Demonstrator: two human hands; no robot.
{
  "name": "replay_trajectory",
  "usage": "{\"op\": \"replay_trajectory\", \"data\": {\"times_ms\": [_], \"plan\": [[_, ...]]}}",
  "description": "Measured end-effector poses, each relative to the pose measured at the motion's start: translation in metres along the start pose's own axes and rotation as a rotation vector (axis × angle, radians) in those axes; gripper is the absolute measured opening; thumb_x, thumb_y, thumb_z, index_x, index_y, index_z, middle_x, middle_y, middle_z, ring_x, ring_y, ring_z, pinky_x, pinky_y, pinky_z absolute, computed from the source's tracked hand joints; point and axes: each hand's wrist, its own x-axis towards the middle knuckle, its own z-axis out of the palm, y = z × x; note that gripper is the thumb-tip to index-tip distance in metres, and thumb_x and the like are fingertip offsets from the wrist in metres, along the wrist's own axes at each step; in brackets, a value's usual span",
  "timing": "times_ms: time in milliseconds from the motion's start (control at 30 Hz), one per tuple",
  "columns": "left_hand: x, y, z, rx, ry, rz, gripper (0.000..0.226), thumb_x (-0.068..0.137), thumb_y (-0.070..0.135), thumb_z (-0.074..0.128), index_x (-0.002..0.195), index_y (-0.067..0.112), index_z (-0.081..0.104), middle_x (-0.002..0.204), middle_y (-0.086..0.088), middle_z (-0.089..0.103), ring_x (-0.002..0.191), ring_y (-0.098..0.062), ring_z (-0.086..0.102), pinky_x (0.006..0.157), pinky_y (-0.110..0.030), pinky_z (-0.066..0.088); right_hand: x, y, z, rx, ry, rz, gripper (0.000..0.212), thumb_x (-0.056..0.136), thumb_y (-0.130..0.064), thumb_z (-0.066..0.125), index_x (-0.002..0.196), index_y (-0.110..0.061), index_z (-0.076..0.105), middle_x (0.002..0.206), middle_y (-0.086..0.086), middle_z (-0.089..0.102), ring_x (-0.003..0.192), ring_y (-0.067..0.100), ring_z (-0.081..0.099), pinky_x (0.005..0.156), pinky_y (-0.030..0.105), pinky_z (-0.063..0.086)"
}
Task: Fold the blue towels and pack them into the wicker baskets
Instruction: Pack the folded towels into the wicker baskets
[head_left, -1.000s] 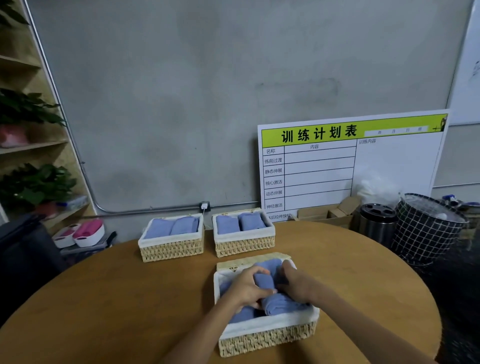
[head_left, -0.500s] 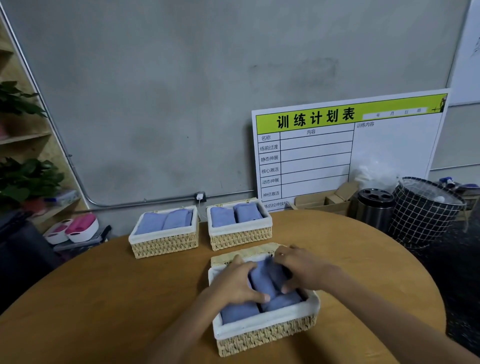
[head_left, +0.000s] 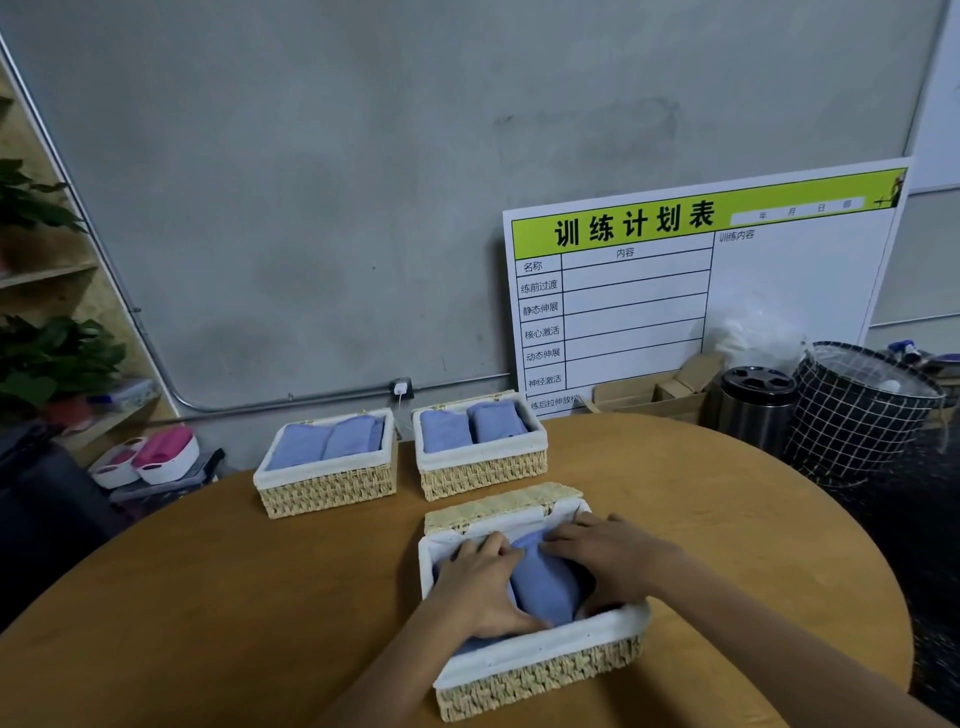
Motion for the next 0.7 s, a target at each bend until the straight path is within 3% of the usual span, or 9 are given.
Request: {"op": "replay_trajectory", "data": {"times_ms": [433,700], "plan": [[0.011,0.001,-0.002,-0.034,-0.014,-0.012,0.101,0.077,0.073,0.066,0.157,0.031,0.023,0.153,0.007,0.023,0.138,-0.028,0.024,0.106,-0.057,0.033,0.009,-0.007,0.003,0.011,-0.007,0.097,0.074,0.088,-0.041,0.068,0.151,-0.025,0.033,0.155,-0.004,0.030,0.141,0.025,0.028,0.110,0.052,0.030],[0.016,-0.002,-0.001,-0.024,-0.034,-0.001,0.098,0.078,0.068,0.068,0.157,0.031,0.023,0.156,0.009,0.021,0.141,-0.028,0.022,0.109,-0.059,0.028,0.009,-0.010,0.003,0.044,-0.032,0.132,0.075,0.088,-0.041,0.069,0.151,-0.024,0.033,0.155,-0.003,0.029,0.140,0.026,0.028,0.108,0.049,0.035]]}}
